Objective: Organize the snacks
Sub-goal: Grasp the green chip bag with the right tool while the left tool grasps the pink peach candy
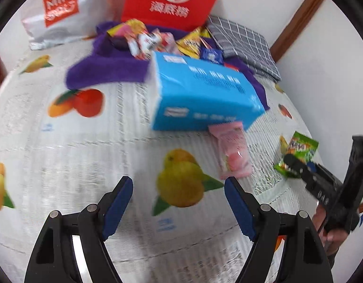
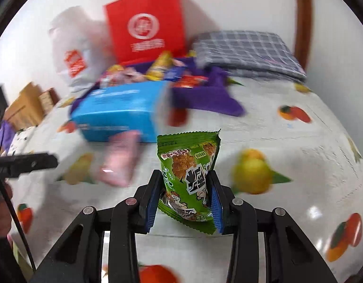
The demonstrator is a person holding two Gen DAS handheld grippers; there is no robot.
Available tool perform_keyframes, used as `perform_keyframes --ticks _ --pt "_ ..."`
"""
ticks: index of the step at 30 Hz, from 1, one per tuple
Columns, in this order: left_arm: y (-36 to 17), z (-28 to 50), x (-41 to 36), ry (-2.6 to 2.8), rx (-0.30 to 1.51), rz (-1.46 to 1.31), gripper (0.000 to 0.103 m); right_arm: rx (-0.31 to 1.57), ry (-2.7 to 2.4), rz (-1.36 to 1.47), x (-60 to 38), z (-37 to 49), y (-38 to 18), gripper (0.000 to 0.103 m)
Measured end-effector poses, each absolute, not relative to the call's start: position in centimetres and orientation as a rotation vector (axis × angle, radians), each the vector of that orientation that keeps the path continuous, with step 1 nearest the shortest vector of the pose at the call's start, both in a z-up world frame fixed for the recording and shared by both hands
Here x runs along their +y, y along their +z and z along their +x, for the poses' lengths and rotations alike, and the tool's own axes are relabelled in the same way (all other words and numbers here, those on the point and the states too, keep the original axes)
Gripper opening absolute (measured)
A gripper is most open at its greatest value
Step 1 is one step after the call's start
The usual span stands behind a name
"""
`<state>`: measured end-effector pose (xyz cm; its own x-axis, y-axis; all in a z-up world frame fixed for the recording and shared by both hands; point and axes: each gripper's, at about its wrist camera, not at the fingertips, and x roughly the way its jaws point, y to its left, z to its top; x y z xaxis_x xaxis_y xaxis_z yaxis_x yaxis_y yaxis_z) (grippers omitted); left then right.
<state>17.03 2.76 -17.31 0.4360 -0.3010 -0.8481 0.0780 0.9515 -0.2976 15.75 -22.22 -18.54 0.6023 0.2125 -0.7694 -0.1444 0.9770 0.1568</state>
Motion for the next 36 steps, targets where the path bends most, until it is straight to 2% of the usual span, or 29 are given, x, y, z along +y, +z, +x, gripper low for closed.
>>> perform_keyframes --ticks 11,18,25,27,28,30,31,32,36 --pt "-18.2 18.0 -1.4 -0.246 1.075 -0.170 0.078 0.897 0.237 0.124 -24.7 17.5 -20.1 0.040" --pt "-18.5 19.7 -2.9 -0.284 1.052 -0.269 0.079 0.920 0.270 0.212 -25.7 17.9 -20.6 0.042" --pt "-19.0 20.8 -7.4 -0.213 1.032 -0.086 0.078 0.934 0.283 0.242 -25.9 18.2 -20.9 0.044" --pt "-19.3 20.7 -8.6 -0.175 1.016 0.028 0.074 0.937 0.287 0.253 -26.0 18.3 -20.9 0.044" --pt "-19.4 20.5 -9.2 -0.151 1.005 0.085 0.069 0.938 0.285 0.255 -26.0 18.4 -20.9 0.044" --pt "-19.3 20.2 -9.1 -0.158 0.983 0.083 0.053 0.938 0.280 0.250 -25.9 18.4 -20.9 0.044" --pt "-19.1 20.1 -8.7 -0.147 0.977 0.082 0.042 0.938 0.279 0.246 -25.9 18.3 -20.9 0.044" --pt "-19.0 20.1 -8.2 -0.146 0.976 0.073 0.039 0.939 0.278 0.245 -25.9 18.3 -21.0 0.044" --pt "-18.7 19.5 -5.6 -0.172 0.993 0.000 0.036 0.943 0.276 0.243 -25.8 18.5 -20.8 0.044"
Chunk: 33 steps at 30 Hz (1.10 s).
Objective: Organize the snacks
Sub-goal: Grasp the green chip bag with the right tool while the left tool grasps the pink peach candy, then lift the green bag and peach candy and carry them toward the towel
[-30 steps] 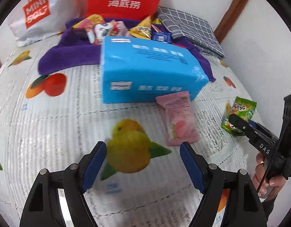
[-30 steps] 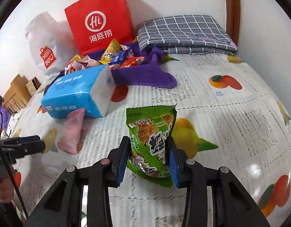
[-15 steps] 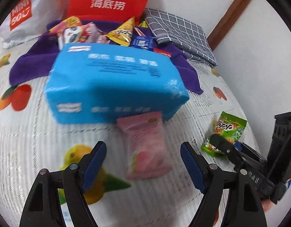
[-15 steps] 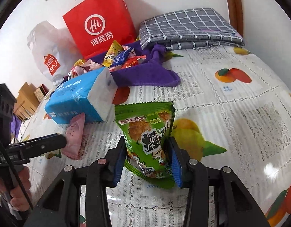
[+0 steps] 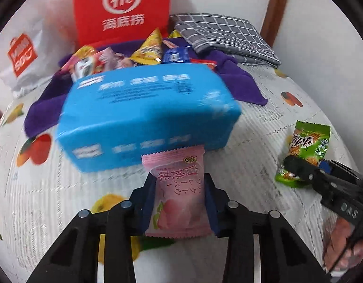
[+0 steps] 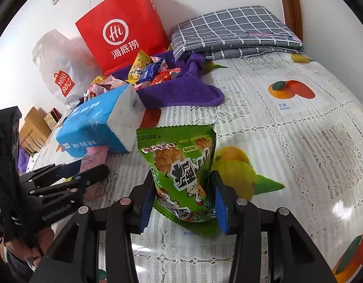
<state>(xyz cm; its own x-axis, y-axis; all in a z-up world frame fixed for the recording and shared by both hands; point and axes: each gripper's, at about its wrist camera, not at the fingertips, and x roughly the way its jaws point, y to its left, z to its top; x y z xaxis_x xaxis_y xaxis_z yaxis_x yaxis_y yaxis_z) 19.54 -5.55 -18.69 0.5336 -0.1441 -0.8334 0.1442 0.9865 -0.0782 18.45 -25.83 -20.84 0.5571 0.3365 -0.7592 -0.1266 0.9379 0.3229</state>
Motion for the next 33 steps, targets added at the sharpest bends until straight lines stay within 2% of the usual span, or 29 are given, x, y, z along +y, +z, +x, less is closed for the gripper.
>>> perform_keyframes --ticks 13,26,33 --pt "-18.9 16.3 3.9 -0.009 0.944 -0.014 0.038 0.951 0.255 0.188 -25.1 18.4 -20.8 0.045" --pt "-19.1 16.4 3.6 0.008 0.946 0.015 0.040 0.961 0.249 0.118 -24.2 18.4 -20.9 0.052" --pt "-19.1 16.3 3.8 -0.001 0.944 -0.007 0.038 0.957 0.262 0.164 -24.8 18.4 -20.9 0.050"
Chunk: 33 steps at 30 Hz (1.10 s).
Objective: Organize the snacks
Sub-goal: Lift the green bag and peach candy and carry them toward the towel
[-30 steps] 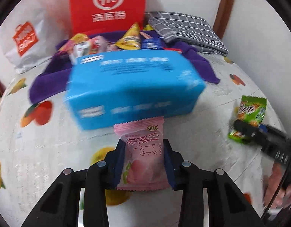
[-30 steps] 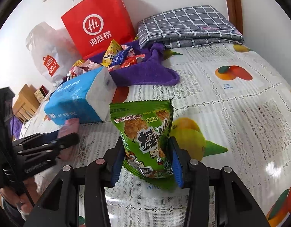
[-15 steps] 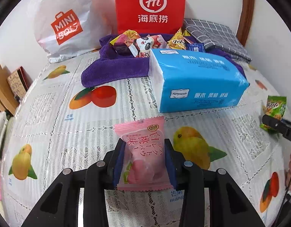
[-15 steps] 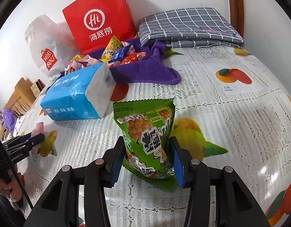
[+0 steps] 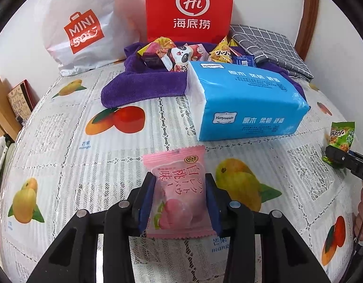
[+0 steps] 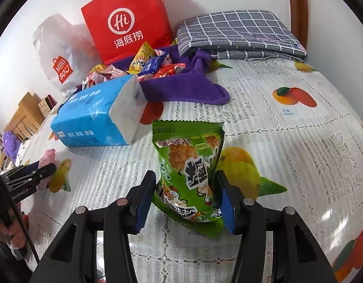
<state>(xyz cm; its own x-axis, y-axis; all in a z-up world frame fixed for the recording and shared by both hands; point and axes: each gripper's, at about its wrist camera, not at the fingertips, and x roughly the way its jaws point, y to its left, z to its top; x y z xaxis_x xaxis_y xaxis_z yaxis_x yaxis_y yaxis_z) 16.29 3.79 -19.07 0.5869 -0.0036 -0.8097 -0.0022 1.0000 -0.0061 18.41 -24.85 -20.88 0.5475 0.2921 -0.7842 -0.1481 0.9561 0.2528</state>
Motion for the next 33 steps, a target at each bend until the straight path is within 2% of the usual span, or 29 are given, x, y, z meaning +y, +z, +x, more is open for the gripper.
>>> perform_keyframes --ticks 3,9,19,33 --pt "-18.9 16.3 4.1 -0.004 0.943 -0.034 0.037 0.955 0.260 0.187 -25.2 18.5 -20.7 0.046" --pt "-18.8 15.6 3.9 -0.008 0.946 -0.023 0.037 0.952 0.238 0.153 -24.7 18.3 -20.7 0.046" --pt "-17.2 14.5 6.3 -0.080 0.977 -0.163 0.036 0.977 0.196 0.157 -24.8 17.4 -19.8 0.046" --pt "-10.5 15.9 7.2 -0.138 0.887 -0.187 0.036 0.922 0.228 0.136 -20.9 18.4 -12.0 0.046"
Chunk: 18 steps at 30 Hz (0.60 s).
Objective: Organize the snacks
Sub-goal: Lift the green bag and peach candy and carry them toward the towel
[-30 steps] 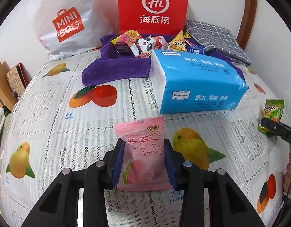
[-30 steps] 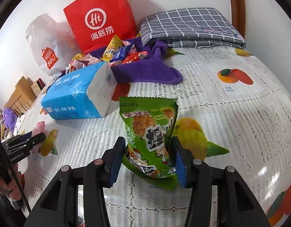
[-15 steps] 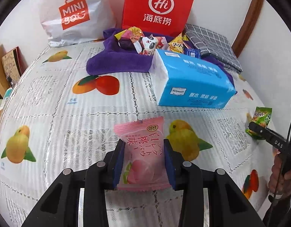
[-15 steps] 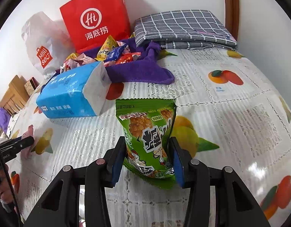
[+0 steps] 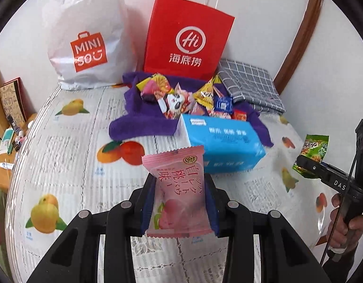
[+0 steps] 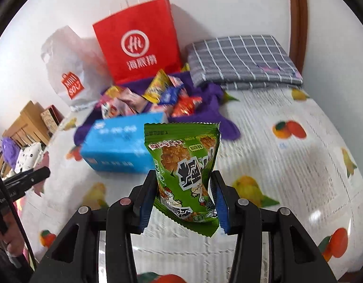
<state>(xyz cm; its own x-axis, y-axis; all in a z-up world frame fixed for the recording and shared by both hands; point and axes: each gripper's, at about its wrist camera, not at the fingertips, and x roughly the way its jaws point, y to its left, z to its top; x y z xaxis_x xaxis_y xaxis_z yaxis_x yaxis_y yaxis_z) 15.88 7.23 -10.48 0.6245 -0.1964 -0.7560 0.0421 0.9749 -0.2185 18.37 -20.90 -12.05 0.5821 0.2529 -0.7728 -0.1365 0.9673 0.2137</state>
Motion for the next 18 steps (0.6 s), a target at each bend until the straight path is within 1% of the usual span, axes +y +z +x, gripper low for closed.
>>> perform_keyframes --ticks 9,18 --pt "-7.7 17.3 7.7 -0.144 0.851 -0.194 0.036 0.886 0.268 0.085 -17.9 20.5 -8.3 0.046" --pt "-4.8 19.5 6.9 -0.170 0.824 -0.183 0.036 0.861 0.296 0.054 -16.0 23.0 -5.9 0.046"
